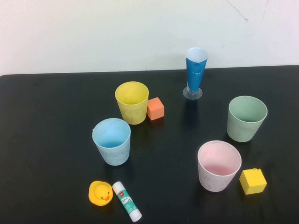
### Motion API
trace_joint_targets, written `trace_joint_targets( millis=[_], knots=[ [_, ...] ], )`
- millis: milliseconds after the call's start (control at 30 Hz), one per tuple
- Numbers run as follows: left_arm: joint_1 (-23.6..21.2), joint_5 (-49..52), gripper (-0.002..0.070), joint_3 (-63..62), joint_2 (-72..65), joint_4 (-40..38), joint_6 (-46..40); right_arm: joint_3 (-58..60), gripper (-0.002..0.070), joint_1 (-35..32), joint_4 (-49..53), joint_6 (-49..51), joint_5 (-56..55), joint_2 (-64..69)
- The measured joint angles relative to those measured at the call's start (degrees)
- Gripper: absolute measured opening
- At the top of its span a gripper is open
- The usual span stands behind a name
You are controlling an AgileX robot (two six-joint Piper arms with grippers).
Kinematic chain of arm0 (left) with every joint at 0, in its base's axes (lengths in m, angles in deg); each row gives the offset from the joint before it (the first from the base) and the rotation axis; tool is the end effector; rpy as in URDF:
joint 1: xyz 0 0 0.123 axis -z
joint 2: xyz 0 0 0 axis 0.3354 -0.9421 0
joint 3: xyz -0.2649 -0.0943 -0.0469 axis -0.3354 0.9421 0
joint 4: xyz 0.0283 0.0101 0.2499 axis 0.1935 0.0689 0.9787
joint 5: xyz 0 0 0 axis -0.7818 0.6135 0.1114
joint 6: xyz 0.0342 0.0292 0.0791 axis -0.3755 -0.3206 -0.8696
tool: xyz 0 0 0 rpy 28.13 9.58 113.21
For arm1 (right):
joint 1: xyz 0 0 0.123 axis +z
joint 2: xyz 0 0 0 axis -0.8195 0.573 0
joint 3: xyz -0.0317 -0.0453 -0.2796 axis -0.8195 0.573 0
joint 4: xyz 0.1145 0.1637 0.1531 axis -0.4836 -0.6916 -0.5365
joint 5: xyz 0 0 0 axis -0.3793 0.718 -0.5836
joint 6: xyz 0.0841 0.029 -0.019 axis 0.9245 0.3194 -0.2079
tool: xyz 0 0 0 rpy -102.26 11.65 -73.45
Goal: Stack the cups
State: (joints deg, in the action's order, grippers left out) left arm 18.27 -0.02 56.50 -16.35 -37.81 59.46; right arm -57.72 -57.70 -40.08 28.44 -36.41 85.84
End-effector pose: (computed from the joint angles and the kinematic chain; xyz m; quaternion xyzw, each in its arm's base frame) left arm 0.0531 -0.0013 0.1807 -0.0476 0.7842 -0.0410 0.6173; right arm 0.0530 -0.0044 0.1745 -0.0891 0.7905 -0.1092 0.5960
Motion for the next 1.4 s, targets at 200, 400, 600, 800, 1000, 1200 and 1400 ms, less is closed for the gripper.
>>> trace_joint_targets(
  millis=[200, 400, 600, 800, 1000, 1200, 1400],
  knots=[
    [0.00, -0.96, -0.0002, 0.14, 0.00, 0.00, 0.00, 0.00, -0.0001, 0.00, 0.00, 0.00, -0.42, 0.00],
    [0.00, -15.62, -0.0002, 0.58, 0.00, 0.00, 0.00, 0.21, -0.0001, 0.00, 0.00, 0.00, -8.17, 0.00],
    [0.00, -36.81, -0.0002, 0.58, 0.00, 0.32, -1.48, 0.21, -0.0001, 0.00, 2.39, -1.12, -25.33, 0.00],
    [0.00, -48.55, -0.0002, 0.58, 0.00, 0.32, -1.48, 0.21, -0.0001, 0.00, 0.09, 0.62, -39.93, 0.00],
    [0.00, -45.52, -0.0002, -0.04, 0.00, 0.32, 4.26, -0.35, -0.0001, 0.00, -5.82, -2.68, -41.35, 0.00],
    [0.00, -21.78, -0.0002, -12.06, -1.73, 0.56, 4.46, -13.02, -0.0001, 0.00, -6.50, -4.04, -15.54, 0.38],
    [0.00, -8.38, -0.0002, -22.91, -12.21, 1.09, 2.34, -24.37, -0.0001, 0.00, -5.51, -7.27, 5.77, 9.51]
  ],
)
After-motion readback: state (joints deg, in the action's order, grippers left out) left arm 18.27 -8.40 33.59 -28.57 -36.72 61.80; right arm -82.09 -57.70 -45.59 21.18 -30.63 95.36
